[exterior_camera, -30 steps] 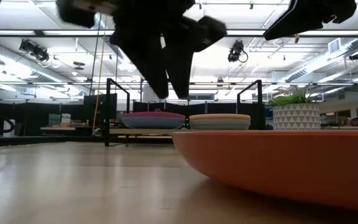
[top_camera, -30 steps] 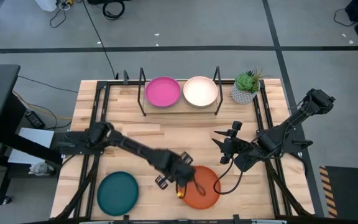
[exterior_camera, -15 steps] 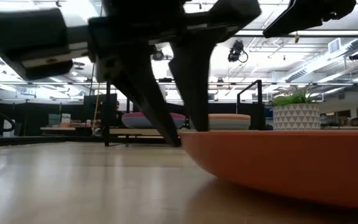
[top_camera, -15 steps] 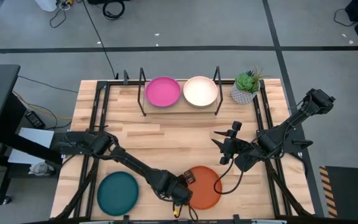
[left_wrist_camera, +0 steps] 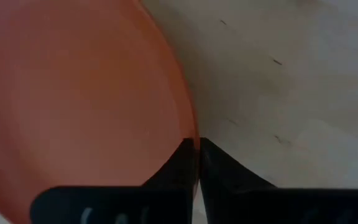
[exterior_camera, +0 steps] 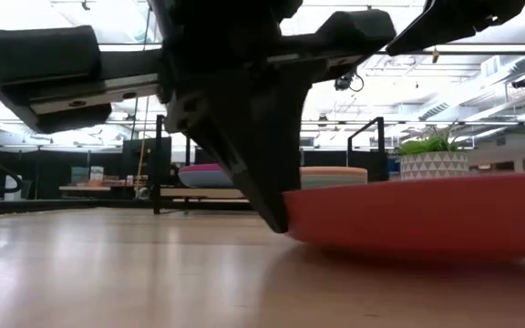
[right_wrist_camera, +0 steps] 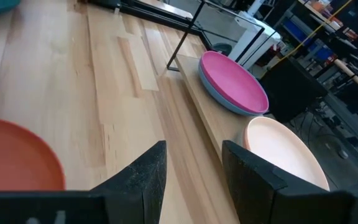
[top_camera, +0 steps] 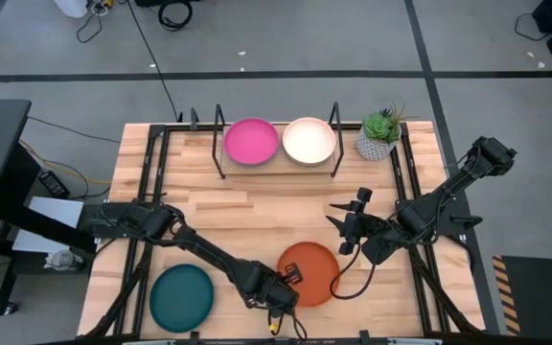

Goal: Place and stack plates onto a shelf
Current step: Stack the orange plate on top of the pink plate on the shelf

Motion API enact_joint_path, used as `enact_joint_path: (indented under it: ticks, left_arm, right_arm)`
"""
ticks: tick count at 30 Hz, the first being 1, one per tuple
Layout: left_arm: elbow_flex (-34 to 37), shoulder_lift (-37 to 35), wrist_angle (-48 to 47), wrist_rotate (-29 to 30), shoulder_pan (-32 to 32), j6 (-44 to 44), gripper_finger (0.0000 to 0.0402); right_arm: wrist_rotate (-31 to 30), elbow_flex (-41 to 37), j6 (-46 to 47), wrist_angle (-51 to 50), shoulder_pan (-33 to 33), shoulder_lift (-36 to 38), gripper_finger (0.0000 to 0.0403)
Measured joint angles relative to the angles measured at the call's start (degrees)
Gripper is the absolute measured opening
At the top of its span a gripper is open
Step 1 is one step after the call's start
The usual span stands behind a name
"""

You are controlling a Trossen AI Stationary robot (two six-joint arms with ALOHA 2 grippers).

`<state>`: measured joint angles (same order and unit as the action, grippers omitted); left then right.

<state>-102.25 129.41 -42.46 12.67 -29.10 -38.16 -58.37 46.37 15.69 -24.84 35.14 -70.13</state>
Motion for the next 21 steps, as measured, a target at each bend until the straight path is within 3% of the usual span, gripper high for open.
enact_joint_path:
  ticks: [5,13,21]
  left_arm:
    - [0.01,-2.17,-5.91,0.47,1.28,5.17,0.0014]
    - [0.01,-9.81,-17.29,4.77,8.41,16.84,0.0014]
    - [0.01,-15.23,-25.10,4.49,20.50,24.40,0.0014]
  right_arm:
    - [-0.06,0.00,0.23,0.04,0.00,0.00,0.0162]
    - [-0.28,0.02,0.56,-0.05,0.00,0.00,0.0162]
    - [-0.60,0.02,0.70,-0.26,0.78,0.00,0.0162]
